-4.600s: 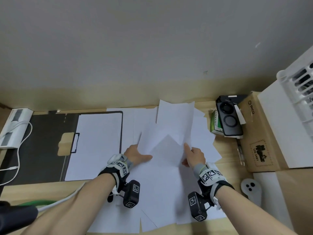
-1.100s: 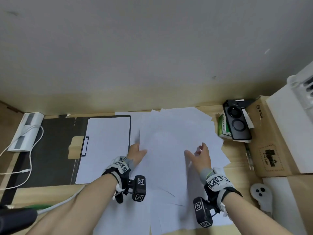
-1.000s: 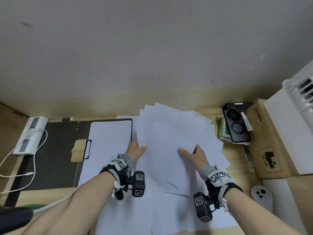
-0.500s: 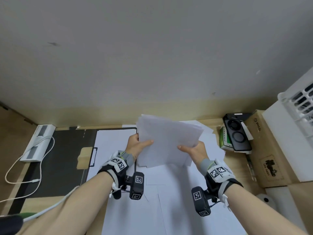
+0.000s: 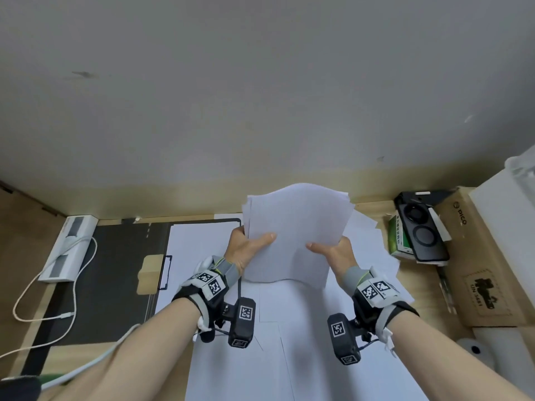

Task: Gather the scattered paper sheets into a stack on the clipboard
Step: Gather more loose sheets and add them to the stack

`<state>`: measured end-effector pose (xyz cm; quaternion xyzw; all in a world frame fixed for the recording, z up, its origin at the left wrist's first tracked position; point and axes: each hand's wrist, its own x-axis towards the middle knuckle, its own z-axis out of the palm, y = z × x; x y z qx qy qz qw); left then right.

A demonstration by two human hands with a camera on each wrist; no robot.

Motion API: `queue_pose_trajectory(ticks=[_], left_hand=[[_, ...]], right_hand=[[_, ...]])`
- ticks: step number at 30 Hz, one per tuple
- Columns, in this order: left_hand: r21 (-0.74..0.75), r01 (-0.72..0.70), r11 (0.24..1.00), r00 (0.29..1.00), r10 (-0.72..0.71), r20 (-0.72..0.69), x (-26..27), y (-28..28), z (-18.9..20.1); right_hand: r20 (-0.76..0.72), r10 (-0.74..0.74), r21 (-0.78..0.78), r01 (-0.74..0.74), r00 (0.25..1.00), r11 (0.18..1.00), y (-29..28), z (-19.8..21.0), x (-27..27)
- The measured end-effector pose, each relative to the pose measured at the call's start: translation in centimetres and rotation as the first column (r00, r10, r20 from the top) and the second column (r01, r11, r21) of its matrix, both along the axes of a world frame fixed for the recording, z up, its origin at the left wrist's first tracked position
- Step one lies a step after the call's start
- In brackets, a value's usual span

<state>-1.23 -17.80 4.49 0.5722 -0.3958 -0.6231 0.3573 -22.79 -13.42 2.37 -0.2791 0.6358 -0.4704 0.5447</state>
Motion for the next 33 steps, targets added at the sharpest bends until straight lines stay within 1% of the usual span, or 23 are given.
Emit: queue_pose_trajectory(ticks=[3, 6, 9, 12, 15, 18, 19, 21, 22, 23, 24, 25, 26, 27, 28, 29, 30, 31, 33], left_hand=[[0.051, 0.058, 0.997, 0.996, -0.062, 0.066, 0.9, 0.2, -2.0], [0.079, 0.051, 0.996, 0.995, -0.057, 0.077, 0.9, 0.5, -2.7], [0.077, -0.027, 0.997, 0.995, 0.020, 0.093, 1.1, -0.1, -3.1], [0.053, -0.098, 0.994, 0.992, 0.093, 0.088, 2.5, -1.1, -2.8], [0.084, -0.081, 0.993, 0.991, 0.071, 0.118, 5.8, -1.7, -3.2], [0.136, -0.006, 0.991, 0.987, -0.016, 0.162, 10.0, -1.4, -4.8], [0.178, 0.009, 0.984, 0.980, -0.044, 0.193, 11.5, -1.2, -5.6], [0.244, -0.009, 0.970, 0.958, -0.061, 0.279, 14.4, -1.2, -6.6], [0.286, -0.052, 0.957, 0.948, -0.042, 0.314, 16.1, -1.2, -7.4], [0.303, -0.066, 0.951, 0.929, -0.052, 0.365, 17.5, -1.2, -7.7], [0.293, -0.094, 0.952, 0.883, -0.057, 0.467, 18.9, -1.2, -8.5], [0.256, -0.121, 0.959, 0.793, -0.062, 0.606, 20.4, -1.3, -9.3], [0.209, -0.123, 0.970, 0.668, -0.075, 0.740, 21.7, -1.3, -10.0], [0.214, -0.085, 0.973, 0.563, -0.130, 0.816, 22.5, -1.2, -10.4], [0.244, -0.050, 0.969, 0.501, -0.187, 0.845, 23.1, -1.3, -10.7], [0.290, -0.020, 0.957, 0.464, -0.248, 0.850, 23.2, -1.2, -10.5], [0.315, 0.004, 0.949, 0.437, -0.285, 0.853, 23.5, -1.3, -10.8], [0.335, 0.029, 0.942, 0.389, -0.320, 0.864, 23.7, -1.5, -10.7], [0.339, 0.117, 0.933, 0.272, -0.358, 0.893, 23.8, -1.8, -10.9]], right_hand=[[-0.018, -0.005, 0.076, 0.007, 1.000, 0.997, 0.5, -1.9, 0.4], [-0.025, -0.042, 0.106, 0.044, 0.999, 0.993, 0.5, -2.7, 1.0], [-0.043, -0.050, 0.088, 0.054, 0.998, 0.995, -0.6, -2.7, 2.4], [-0.081, -0.016, 0.060, 0.021, 0.997, 0.998, -2.1, -2.5, 3.9], [-0.096, 0.108, 0.080, -0.101, 0.989, 0.992, -2.8, -3.3, 6.0], [-0.103, 0.241, 0.137, -0.226, 0.965, 0.964, -2.3, -4.5, 8.4], [-0.093, 0.276, 0.160, -0.259, 0.957, 0.953, -2.0, -5.2, 9.5], [-0.064, 0.294, 0.203, -0.276, 0.954, 0.939, -1.5, -6.6, 11.1], [-0.049, 0.297, 0.225, -0.279, 0.954, 0.933, -1.4, -7.4, 12.2], [-0.041, 0.297, 0.245, -0.279, 0.954, 0.929, -1.3, -8.2, 13.2], [-0.044, 0.298, 0.265, -0.276, 0.954, 0.924, -1.3, -8.8, 14.0], [-0.054, 0.307, 0.274, -0.281, 0.950, 0.920, -1.5, -9.2, 15.0], [-0.064, 0.310, 0.281, -0.281, 0.949, 0.917, -1.6, -9.6, 15.7], [-0.070, 0.305, 0.284, -0.275, 0.950, 0.919, -1.8, -9.7, 16.3], [-0.075, 0.301, 0.284, -0.269, 0.951, 0.920, -2.0, -9.7, 16.8], [-0.082, 0.298, 0.280, -0.265, 0.951, 0.923, -2.2, -9.7, 17.0], [-0.094, 0.303, 0.275, -0.267, 0.949, 0.923, -2.4, -9.6, 17.3], [-0.108, 0.313, 0.273, -0.275, 0.943, 0.922, -2.6, -9.8, 17.6], [-0.124, 0.340, 0.269, -0.298, 0.932, 0.916, -2.8, -9.6, 18.1]])
